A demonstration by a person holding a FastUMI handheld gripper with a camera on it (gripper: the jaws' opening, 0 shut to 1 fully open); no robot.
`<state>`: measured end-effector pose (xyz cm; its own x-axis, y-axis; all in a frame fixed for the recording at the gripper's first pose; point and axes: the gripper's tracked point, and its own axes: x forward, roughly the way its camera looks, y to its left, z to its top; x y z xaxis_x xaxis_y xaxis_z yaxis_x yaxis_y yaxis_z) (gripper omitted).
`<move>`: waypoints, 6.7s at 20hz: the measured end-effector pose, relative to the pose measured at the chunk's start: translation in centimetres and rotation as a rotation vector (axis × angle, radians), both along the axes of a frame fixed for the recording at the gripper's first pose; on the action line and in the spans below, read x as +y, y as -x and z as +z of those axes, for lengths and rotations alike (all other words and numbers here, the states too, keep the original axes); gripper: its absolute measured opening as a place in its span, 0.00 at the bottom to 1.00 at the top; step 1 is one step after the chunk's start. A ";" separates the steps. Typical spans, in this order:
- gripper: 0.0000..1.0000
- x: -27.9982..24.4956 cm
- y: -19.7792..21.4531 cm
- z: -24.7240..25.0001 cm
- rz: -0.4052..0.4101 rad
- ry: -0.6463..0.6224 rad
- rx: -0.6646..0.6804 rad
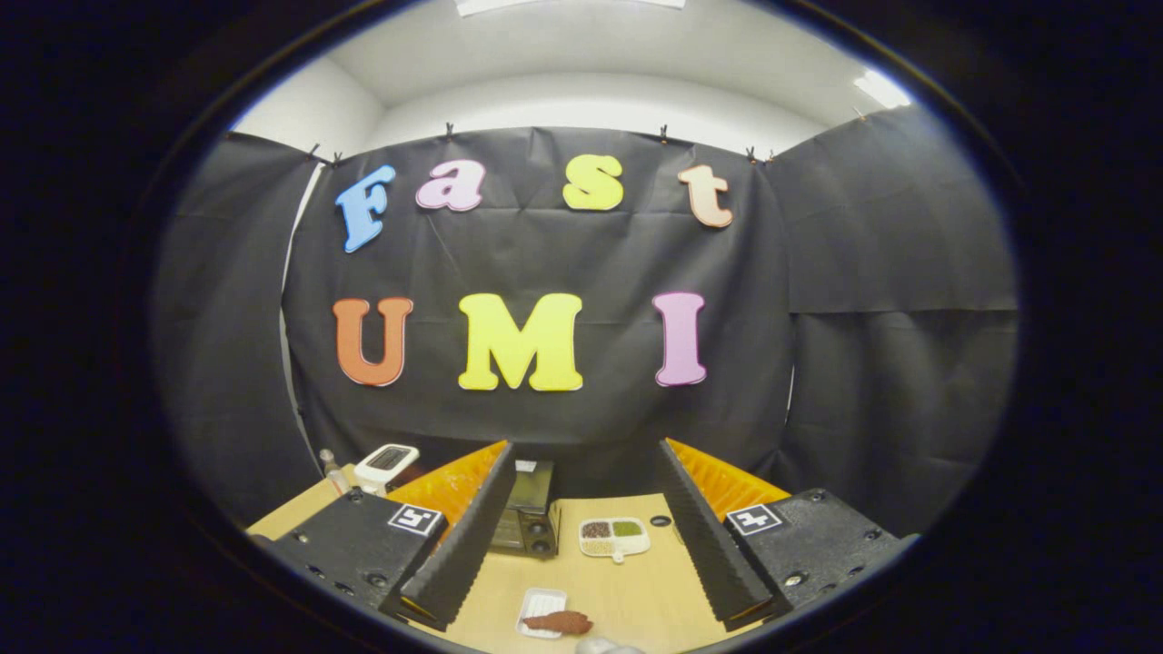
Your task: Open the toaster oven, put the food inside, and close the toaster oven door.
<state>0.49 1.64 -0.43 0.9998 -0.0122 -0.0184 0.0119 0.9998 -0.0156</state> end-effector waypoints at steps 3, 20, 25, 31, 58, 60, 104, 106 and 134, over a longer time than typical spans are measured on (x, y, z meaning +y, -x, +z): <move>0.99 0.9 -0.3 -0.1 0.005 -0.001 0.001; 0.99 15.9 -14.4 -11.7 0.017 -0.052 0.121; 0.99 19.9 -20.9 -19.5 0.007 -0.015 0.227; 0.99 22.0 -26.6 -26.0 0.001 0.029 0.336; 0.99 21.7 -12.5 -36.4 0.000 0.052 0.540; 1.00 21.7 -11.7 -38.3 0.003 0.041 0.589; 0.34 0.1 -4.0 -40.7 0.443 -0.530 1.048; 0.22 0.0 -4.2 -40.4 0.443 -0.583 1.067; 0.14 20.2 -26.5 -35.6 -0.013 -1.250 0.429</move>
